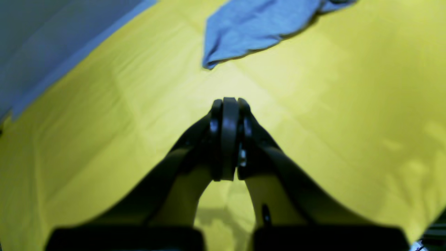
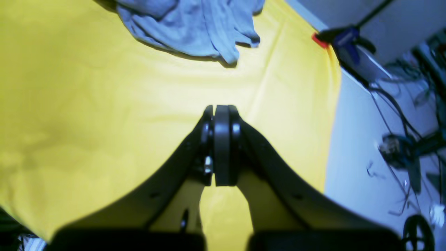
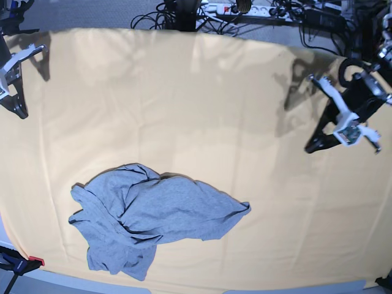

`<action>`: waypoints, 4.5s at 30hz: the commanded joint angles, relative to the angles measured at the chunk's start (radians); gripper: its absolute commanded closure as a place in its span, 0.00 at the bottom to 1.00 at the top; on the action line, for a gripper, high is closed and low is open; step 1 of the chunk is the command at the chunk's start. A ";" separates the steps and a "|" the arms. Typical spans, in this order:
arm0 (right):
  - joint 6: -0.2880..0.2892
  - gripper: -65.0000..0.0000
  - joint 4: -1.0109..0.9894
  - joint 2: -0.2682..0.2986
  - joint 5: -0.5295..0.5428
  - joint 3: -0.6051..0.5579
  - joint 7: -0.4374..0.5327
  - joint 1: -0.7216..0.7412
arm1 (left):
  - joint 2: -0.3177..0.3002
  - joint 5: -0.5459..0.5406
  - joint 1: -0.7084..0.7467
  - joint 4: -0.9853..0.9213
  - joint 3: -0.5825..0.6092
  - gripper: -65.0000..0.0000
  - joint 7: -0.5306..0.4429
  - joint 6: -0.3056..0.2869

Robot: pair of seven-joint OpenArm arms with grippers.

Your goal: Layout the t-shirt on the table in an organized manner, then fold the t-shirt properly

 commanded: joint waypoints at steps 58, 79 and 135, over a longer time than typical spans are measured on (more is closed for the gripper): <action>0.042 1.00 -0.030 0.013 0.012 0.007 0.012 0.006 | 0.539 0.047 -1.243 -1.464 0.766 0.45 -0.004 -0.118; 0.042 1.00 -0.030 0.013 0.011 0.007 0.011 0.007 | 0.603 0.064 -1.332 -1.550 0.766 1.00 0.157 -0.004; 0.061 1.00 -0.076 0.038 -0.002 -0.297 0.037 0.209 | -0.071 -0.932 -0.703 -0.481 0.438 1.00 0.877 -0.309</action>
